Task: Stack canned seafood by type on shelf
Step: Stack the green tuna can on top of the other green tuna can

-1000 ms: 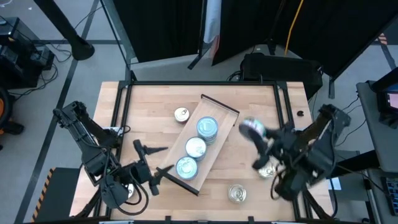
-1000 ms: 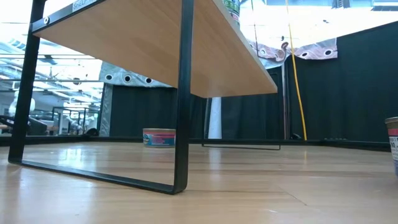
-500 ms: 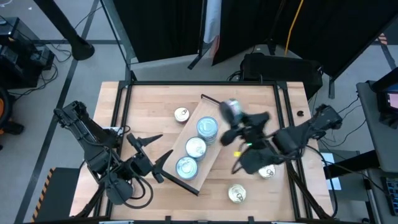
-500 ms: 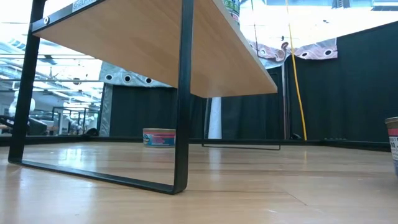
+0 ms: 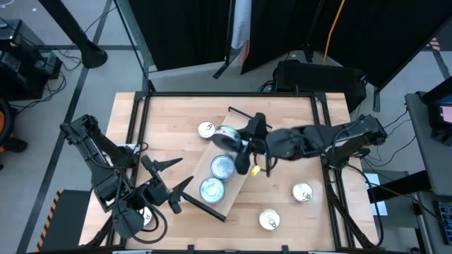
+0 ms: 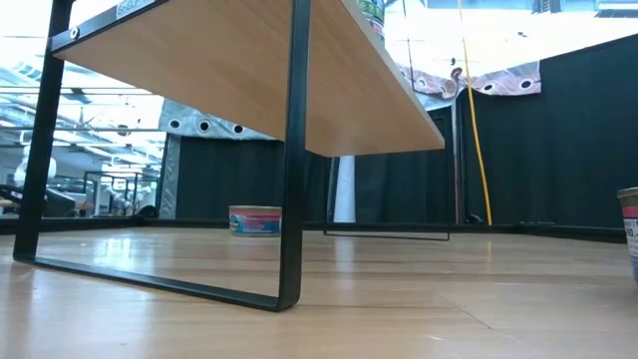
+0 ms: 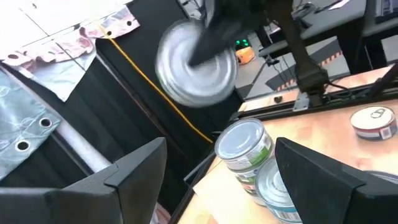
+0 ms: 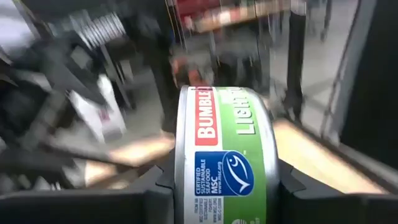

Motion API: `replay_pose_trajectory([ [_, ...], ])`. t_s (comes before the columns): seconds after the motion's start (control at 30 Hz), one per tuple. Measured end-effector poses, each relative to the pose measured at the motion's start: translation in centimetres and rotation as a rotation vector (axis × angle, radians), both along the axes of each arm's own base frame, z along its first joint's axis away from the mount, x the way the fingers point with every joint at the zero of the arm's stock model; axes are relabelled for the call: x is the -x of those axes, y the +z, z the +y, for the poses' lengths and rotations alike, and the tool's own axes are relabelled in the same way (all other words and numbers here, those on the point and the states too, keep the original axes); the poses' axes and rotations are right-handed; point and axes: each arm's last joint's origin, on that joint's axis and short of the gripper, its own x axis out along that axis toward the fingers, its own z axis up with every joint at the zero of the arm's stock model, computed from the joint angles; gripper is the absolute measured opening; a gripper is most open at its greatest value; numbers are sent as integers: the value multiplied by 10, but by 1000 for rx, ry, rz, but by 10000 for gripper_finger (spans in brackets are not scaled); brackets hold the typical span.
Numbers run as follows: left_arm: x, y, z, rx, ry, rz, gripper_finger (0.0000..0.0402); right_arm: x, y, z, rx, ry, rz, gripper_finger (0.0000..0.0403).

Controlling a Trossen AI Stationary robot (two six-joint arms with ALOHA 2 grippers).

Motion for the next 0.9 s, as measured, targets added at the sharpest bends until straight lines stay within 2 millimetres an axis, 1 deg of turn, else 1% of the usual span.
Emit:
replay_pose_trajectory([
  [0.1,3,0,-3,2,-16,-1,301,6,-9,-9,-38,-5,112,116],
  [0.23,4,1,-4,8,-19,-6,301,3,-12,-17,-62,-13,124,127],
  [0.3,3,1,-4,8,-17,-7,301,-1,-13,-25,-82,-7,127,132],
  [0.37,3,1,-4,9,-16,-7,301,-4,-18,-33,-67,22,178,131],
  [0.43,3,1,-4,9,-17,-7,301,-3,-22,-45,-63,12,229,125],
  [0.5,4,1,-4,10,-18,-7,301,4,-15,-59,-68,18,220,118],
  [0.57,4,1,-5,10,-22,-8,301,19,1,-73,-67,37,171,116],
  [0.63,4,1,-5,11,-22,-8,301,32,15,-82,-75,37,118,119],
  [0.67,5,0,-5,16,-22,-12,301,38,20,-83,-79,42,100,122],
  [0.73,5,0,-5,28,-21,-19,301,43,23,-80,-83,70,96,132],
  [0.8,5,0,-5,28,-21,-20,301,41,16,-74,-86,95,113,137],
  [0.9,3,0,-4,29,-16,-21,301,34,-1,-64,-124,132,111,131],
])
